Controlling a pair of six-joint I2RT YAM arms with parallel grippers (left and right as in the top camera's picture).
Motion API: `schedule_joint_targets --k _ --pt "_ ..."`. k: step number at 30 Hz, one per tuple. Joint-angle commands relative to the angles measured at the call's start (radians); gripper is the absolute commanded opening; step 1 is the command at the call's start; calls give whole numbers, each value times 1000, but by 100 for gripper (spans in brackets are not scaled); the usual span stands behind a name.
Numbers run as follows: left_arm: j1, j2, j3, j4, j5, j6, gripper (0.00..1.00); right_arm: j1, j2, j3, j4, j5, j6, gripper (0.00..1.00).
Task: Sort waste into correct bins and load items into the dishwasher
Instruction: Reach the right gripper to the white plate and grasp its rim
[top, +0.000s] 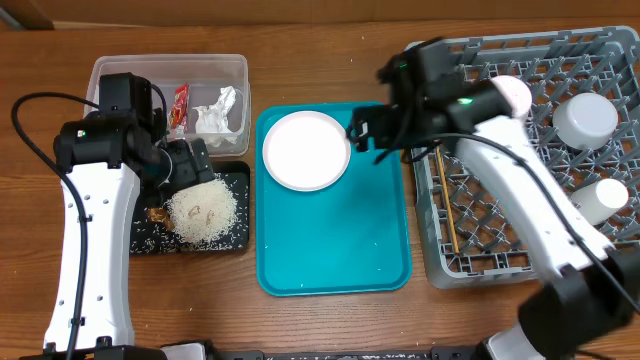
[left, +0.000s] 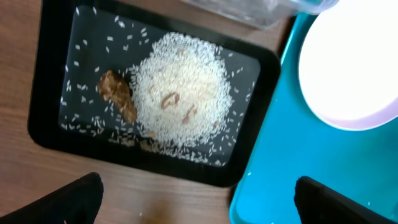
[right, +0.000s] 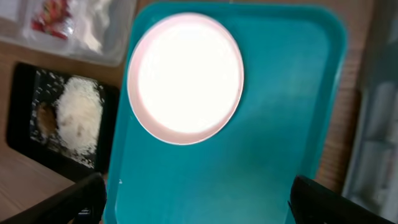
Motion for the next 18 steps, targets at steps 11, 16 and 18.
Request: schedule_joint_targets --k 11,16,18 --pt "2 2 -10 19 11 15 100 32 235 16 95 50 162 84" --pt "2 2 -10 19 11 15 100 42 317 16 132 51 180 79" --pt "2 2 -10 19 11 15 100 47 351 16 139 51 200 80"
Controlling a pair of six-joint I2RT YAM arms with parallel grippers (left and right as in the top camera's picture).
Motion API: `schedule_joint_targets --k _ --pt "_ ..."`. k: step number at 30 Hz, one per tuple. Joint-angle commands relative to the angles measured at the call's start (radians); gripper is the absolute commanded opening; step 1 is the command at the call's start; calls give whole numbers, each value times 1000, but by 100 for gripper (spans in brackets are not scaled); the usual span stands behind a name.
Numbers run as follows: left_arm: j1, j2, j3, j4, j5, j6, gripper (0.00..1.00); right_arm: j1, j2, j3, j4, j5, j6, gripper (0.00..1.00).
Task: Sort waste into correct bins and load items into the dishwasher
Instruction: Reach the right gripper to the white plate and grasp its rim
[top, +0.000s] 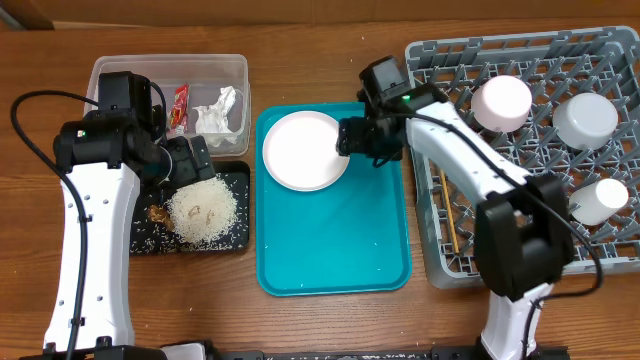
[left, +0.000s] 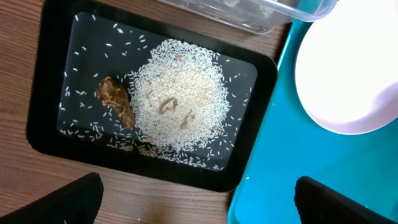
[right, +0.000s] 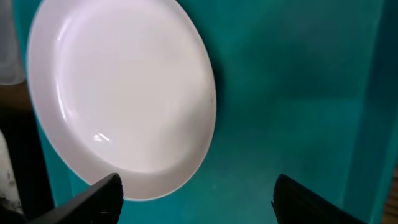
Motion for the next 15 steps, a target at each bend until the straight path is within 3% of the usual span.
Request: schedule_joint_targets --k 1,9,15 --pt "2 2 -10 4 7 15 100 14 62 16 13 6 48 79" --pt "2 2 -10 4 8 15 100 50 130 14 26 103 72 73" --pt "2 2 -10 4 8 15 100 65 130 14 -37 249 132 40"
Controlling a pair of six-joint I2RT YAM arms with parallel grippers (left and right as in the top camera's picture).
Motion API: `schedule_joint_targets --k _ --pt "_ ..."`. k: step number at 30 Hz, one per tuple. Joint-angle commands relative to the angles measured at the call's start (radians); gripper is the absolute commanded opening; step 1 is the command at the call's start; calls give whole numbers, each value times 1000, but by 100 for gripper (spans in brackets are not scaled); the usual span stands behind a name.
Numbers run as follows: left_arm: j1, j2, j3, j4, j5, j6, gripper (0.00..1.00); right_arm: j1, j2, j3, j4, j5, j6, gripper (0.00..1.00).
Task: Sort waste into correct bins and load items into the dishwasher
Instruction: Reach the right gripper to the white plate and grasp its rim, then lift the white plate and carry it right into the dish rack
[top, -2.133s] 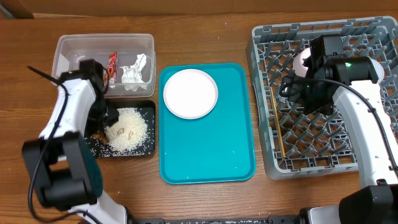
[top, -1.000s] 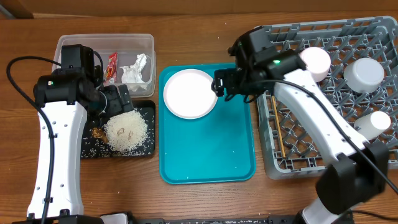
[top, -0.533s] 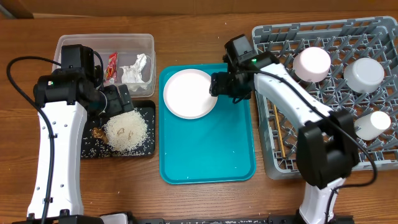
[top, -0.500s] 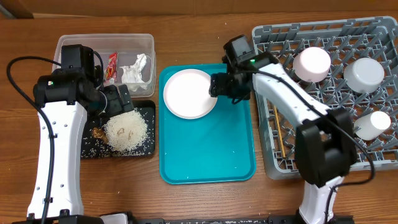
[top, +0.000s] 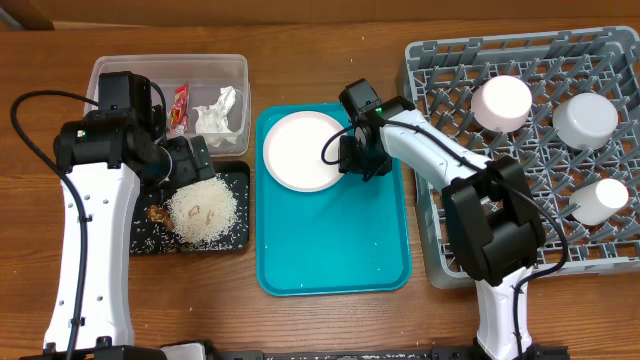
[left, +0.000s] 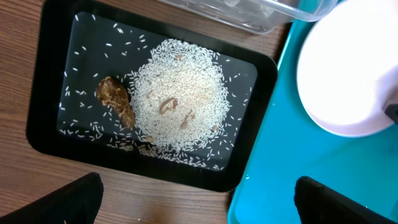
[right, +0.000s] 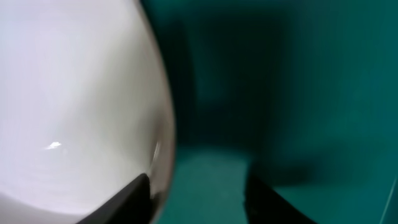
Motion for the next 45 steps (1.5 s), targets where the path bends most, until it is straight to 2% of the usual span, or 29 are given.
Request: schedule_joint_targets --k 1,4,6,11,17,20,28,39,41,45 --pt "2 2 -10 4 8 15 100 6 9 12 -32 135 78 36" --pt "2 2 -10 4 8 15 100 6 9 2 -59 161 86 26" --pt "2 2 -10 4 8 15 100 6 9 -6 -76 165 86 24" --pt "2 2 -10 4 8 15 100 6 9 -32 -98 164 85 19" --pt "2 2 -10 4 8 15 100 6 9 -32 -137 140 77 19" --pt "2 2 -10 4 8 15 100 5 9 -32 -156 126 78 4" --pt "2 2 -10 4 8 15 100 -1 -21 12 -234 127 65 4" --pt "2 2 -10 4 8 15 100 -34 -280 114 -260 143 -36 4" --pt "2 2 -10 4 8 15 100 -52 -336 121 -249 183 -61 4" --pt "2 2 -10 4 8 15 100 -98 -430 121 -218 394 -63 4"
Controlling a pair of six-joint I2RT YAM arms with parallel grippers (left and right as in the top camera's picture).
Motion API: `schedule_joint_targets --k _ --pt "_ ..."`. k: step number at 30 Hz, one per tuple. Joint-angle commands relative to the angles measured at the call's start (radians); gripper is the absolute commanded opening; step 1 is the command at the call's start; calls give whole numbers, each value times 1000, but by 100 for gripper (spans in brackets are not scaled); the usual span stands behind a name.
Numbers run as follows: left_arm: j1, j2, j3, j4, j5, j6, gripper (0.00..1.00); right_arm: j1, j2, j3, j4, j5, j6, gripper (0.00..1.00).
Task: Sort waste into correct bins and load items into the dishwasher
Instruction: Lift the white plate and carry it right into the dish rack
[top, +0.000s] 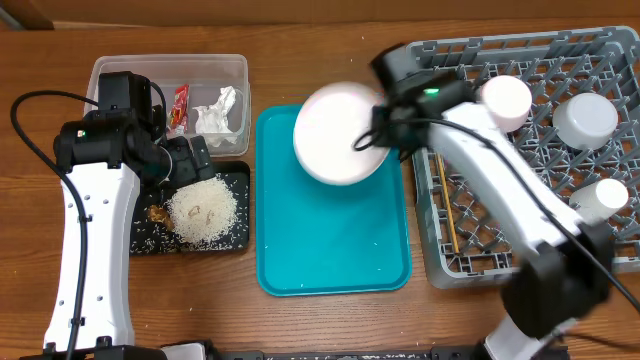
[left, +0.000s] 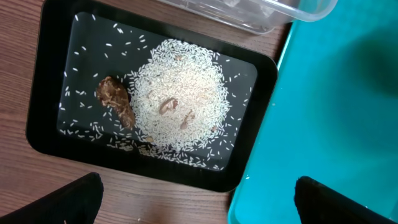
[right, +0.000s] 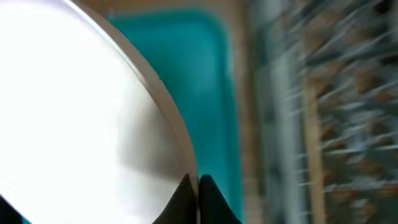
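Note:
A white plate (top: 338, 134) hangs in the air over the right half of the teal tray (top: 330, 250), its right rim pinched by my right gripper (top: 368, 140), which is shut on it. In the right wrist view the plate (right: 74, 118) fills the left side, with the two fingertips (right: 198, 199) closed on its edge. The grey dishwasher rack (top: 520, 150) lies just to the right. My left gripper (left: 196, 199) stands open above the black tray (left: 149, 99) of rice and a brown scrap, holding nothing.
A clear bin (top: 170, 100) with wrappers and a tissue sits at the back left. The rack holds a pink cup (top: 503, 98), a white bowl (top: 586, 118), a white cup (top: 600, 200) and chopsticks (top: 446, 210).
My right gripper has shut on the plate's right rim and the plate is now off the teal tray, raised and shifted right toward the rack. The left arm has not moved.
The plate lay on the teal tray's back left with my right gripper open above and to its right. The gripper then stood lower beside the plate, then at its right rim. Now it holds the plate in the air. The left gripper stayed open over the rice tray.

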Motion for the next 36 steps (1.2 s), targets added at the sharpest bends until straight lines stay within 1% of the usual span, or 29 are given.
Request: schedule_joint_targets --k 1,5,7,10,18,23,27,30,36 --pt "2 2 -9 4 7 15 100 -42 -87 29 24 244 -28 4" --pt "2 2 -9 4 7 15 100 -87 -122 29 104 560 -135 4" --pt "2 2 -9 4 7 15 100 -106 -121 28 143 709 -164 4" --pt "2 2 -9 4 7 15 100 -140 -110 27 187 822 -178 4" --pt "2 2 -9 4 7 15 100 -217 -51 26 190 830 -170 4" --pt "2 2 -9 4 7 15 100 -218 0 26 184 802 -166 4" --pt "2 2 -9 4 7 15 100 -218 36 26 148 769 -90 4" --pt "2 2 -9 4 7 15 100 -218 57 26 130 763 -64 4" --pt "2 2 -9 4 7 15 100 -217 65 26 125 747 -64 4"
